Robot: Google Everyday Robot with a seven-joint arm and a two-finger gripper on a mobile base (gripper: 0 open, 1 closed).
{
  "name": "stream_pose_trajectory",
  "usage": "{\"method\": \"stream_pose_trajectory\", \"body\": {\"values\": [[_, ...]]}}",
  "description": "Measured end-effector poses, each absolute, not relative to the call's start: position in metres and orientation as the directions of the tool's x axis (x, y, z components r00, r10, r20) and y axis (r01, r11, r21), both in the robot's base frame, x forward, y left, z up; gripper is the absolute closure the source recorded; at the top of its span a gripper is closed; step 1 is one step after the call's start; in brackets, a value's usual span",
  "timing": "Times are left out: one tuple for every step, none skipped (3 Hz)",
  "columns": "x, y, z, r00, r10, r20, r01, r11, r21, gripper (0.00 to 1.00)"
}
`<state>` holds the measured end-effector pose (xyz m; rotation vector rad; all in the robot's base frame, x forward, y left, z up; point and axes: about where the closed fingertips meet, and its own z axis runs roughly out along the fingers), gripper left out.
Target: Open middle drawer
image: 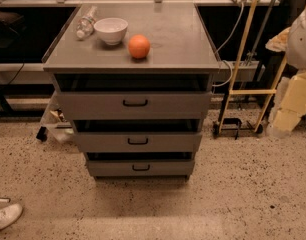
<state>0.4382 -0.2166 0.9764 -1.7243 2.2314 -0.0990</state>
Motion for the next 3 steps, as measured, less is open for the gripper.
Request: {"method": "stream_pose_trajectory", "body": {"values": [[0.438,-0.217,0.976,-0.221,-0.953,-0.207,-0.931,0.270,-0.246,0.00],[0.443,-0.215,0.973,-0.211,-0.951,-0.227,-0.928,0.268,-0.257,0.00],[0.463,-0.202,0.927,-0.230,-0.934,-0.272,-0.927,0.295,-0.232,0.00]]}}
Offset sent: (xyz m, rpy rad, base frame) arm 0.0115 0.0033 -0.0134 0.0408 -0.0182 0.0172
